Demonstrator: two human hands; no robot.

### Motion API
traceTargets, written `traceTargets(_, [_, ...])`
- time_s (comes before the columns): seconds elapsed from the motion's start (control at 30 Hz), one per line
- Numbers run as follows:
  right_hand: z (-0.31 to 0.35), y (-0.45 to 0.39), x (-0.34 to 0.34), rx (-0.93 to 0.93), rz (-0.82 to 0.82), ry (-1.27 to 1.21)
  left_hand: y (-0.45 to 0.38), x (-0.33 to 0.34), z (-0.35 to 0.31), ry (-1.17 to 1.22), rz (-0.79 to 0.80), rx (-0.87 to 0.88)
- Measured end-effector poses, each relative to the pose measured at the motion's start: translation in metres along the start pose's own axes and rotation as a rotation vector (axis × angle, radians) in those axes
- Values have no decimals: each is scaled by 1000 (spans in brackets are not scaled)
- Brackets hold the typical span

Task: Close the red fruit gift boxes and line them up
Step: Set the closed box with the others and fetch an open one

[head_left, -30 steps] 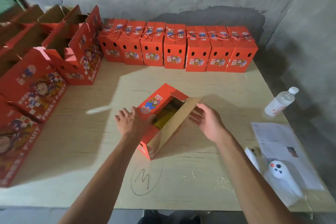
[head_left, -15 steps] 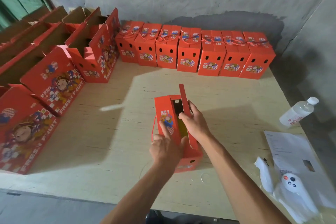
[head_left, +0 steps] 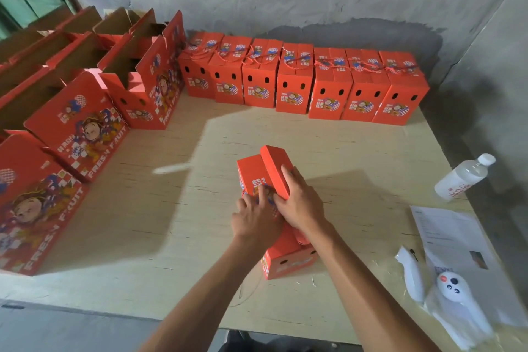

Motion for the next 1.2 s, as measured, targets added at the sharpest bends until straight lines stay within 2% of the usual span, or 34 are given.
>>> traceTargets(0.1, [-2, -1, 1, 5, -36, -11, -9, 0, 4, 111, -5, 8])
traceTargets(0.2, [-3, 0, 4, 12, -52, 23, -14, 2, 6, 203, -101, 7])
traceTargets(0.37, [0, 3, 7, 25, -101, 96, -30, 1, 13, 227, -220, 51])
traceTargets(0.63, [6, 1, 6, 40, -64, 270, -61, 3, 7, 77, -131, 176])
traceTargets(0.73, [8, 1, 7, 22, -98, 300, -65, -2, 9, 62, -187, 212])
traceTargets(0.9, [10, 7, 13, -23, -174, 360, -69, -6, 15, 160, -285, 150])
traceTargets(1.03, [7, 8, 13, -13, -196, 320, -69, -6, 16, 197, -348, 177])
traceTargets(1.2, [-3, 3, 6, -1, -125, 103, -63, -5, 19, 285, -421, 269])
Point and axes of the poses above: each hand's wrist, its own y-axis away from the middle knuckle, its own x-axis out of the palm, z = x × y, the point moved 4 cm from there along -y, towards the middle knuckle, and after that the axes turned 4 degrees about x, right-handed, at the moved point
